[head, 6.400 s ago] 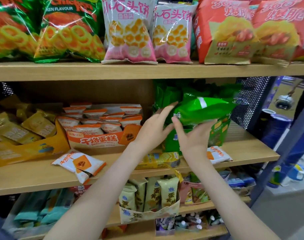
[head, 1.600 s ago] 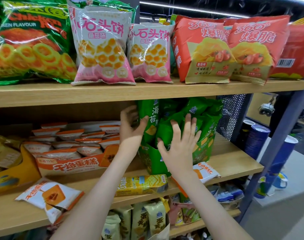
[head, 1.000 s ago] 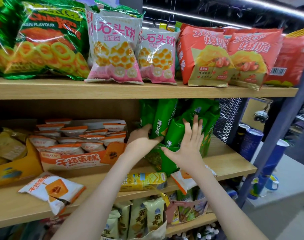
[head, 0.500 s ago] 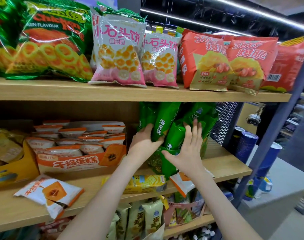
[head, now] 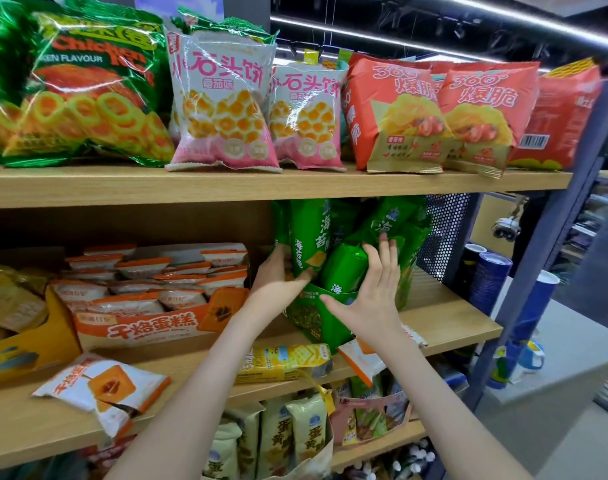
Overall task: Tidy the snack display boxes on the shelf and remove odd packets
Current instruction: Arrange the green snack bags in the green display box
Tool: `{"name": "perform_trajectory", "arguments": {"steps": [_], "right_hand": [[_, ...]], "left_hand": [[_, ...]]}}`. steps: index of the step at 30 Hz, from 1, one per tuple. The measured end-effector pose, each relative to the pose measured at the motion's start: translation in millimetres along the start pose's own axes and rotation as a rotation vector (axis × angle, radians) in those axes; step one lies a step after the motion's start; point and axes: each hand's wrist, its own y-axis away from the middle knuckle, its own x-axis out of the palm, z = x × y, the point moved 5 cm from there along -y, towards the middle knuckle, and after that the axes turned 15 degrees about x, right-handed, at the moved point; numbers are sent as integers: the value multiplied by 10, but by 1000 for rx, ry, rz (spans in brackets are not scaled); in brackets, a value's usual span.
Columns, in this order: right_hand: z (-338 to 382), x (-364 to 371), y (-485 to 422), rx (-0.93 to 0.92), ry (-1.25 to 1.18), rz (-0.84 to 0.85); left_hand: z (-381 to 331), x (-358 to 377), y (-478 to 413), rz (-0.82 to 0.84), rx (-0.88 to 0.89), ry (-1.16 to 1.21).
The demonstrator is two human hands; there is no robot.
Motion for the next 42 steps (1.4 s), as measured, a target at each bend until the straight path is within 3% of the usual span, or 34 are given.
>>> {"name": "perform_trajectory", "arguments": {"steps": [7,11,19,21,27,31,37,42], "right_hand": [[0,-8,4,-15,-9,-11],[-22,-37,31,-7,-46,-7],[7,-60,52,9,-63,-9],[7,-62,50,10,-65,-13],[16,-34,22,2,-54,-1],[18,-16,2,5,-45,15],[24,-17,6,27,-3,38],[164,-51,174,89,0,18]], "left_hand": [[-500,-184,-177,-30,197,232],[-589,-228,-157,63,270,-62],[-631,-276,-59,83,284,-137],[-652,-310,-18,34,334,-118],[-694,-563,206,-151,465,254],[-643,-738,448,-334,523,327],[-425,-899,746,-645,371,423],[-478,-1031,1019,-618,278,443]]}}
